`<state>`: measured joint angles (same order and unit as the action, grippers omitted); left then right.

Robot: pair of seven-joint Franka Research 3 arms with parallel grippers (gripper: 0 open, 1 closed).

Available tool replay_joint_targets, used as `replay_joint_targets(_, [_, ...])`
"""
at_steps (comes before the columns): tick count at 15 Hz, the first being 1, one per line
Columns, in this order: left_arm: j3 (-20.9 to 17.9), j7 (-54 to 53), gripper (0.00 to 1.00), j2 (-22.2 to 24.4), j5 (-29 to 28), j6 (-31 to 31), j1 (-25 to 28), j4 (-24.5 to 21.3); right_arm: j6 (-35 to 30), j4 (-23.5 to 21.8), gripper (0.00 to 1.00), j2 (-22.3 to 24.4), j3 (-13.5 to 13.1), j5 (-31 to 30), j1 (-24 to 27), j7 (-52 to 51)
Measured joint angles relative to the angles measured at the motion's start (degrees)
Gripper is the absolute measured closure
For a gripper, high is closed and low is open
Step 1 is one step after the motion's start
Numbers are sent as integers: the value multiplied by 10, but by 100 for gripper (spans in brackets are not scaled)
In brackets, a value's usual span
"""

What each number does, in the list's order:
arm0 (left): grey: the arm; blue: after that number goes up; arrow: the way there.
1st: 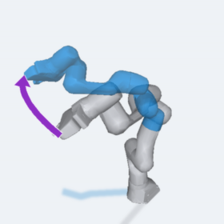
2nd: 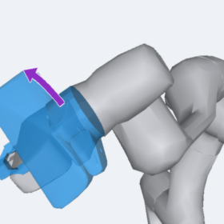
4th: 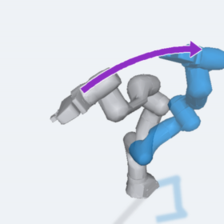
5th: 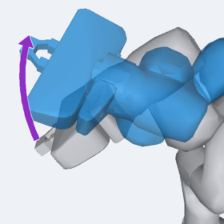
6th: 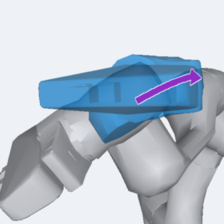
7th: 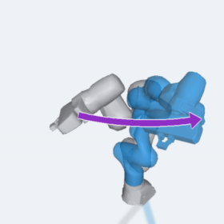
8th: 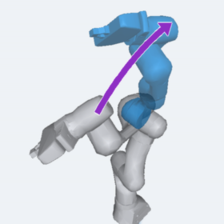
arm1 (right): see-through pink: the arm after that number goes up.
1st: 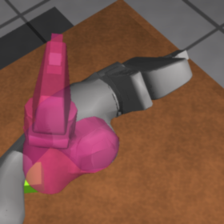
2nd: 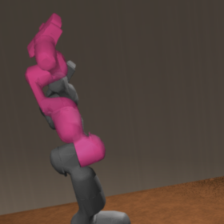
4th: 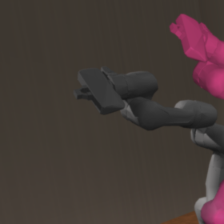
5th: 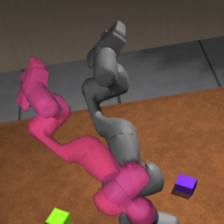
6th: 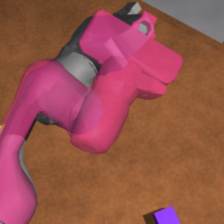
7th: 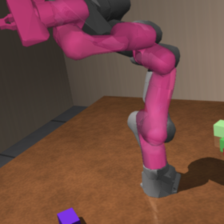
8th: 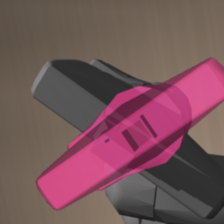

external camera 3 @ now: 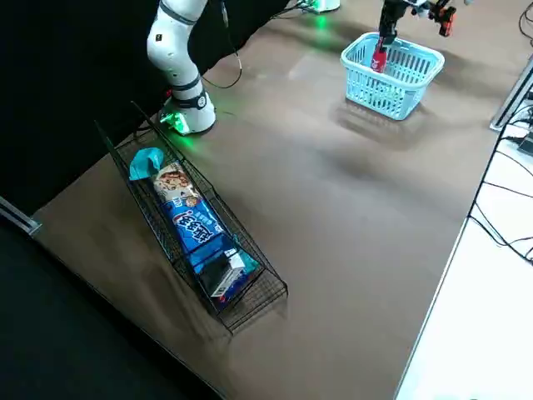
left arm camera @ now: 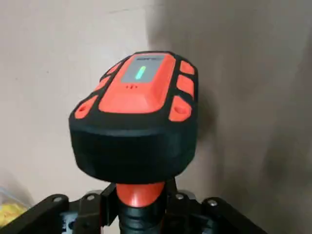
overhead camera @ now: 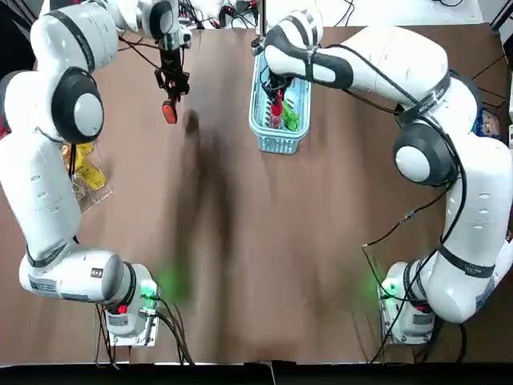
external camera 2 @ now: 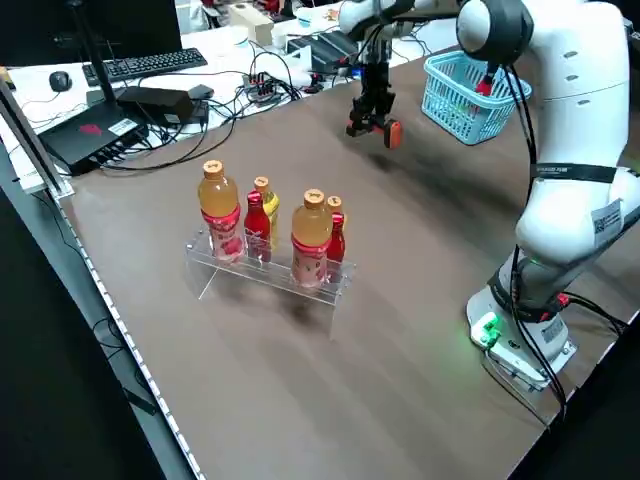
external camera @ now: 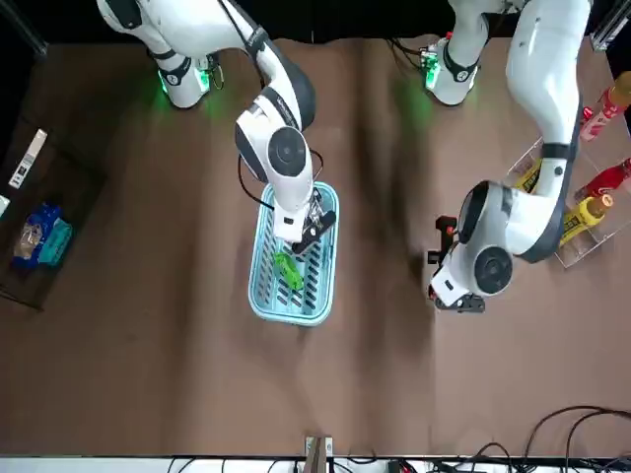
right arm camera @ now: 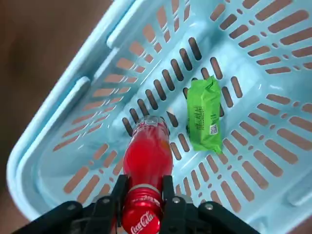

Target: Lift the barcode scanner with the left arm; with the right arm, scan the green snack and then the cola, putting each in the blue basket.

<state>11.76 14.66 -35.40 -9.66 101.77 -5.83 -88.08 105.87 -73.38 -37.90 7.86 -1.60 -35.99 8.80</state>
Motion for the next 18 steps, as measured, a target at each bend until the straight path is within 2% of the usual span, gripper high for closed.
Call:
replay_joint_targets(5, [-1, -1, 65, -42, -26, 38, 15, 0, 3, 0, 67, -8, 0, -5, -7, 6])
replay_joint_targets(10, [-1, -2, 65, -51, -26, 42, 16, 1, 9, 0, 67, -16, 0, -5, -9, 8])
replay_joint_targets(11, [-1, -3, 60, -51, -26, 42, 16, 1, 10, 0, 67, -18, 0, -5, -10, 8])
replay_joint_targets(18, [0, -3, 1, -46, -26, 42, 18, 20, 10, 0, 67, -25, -1, -5, -17, 23])
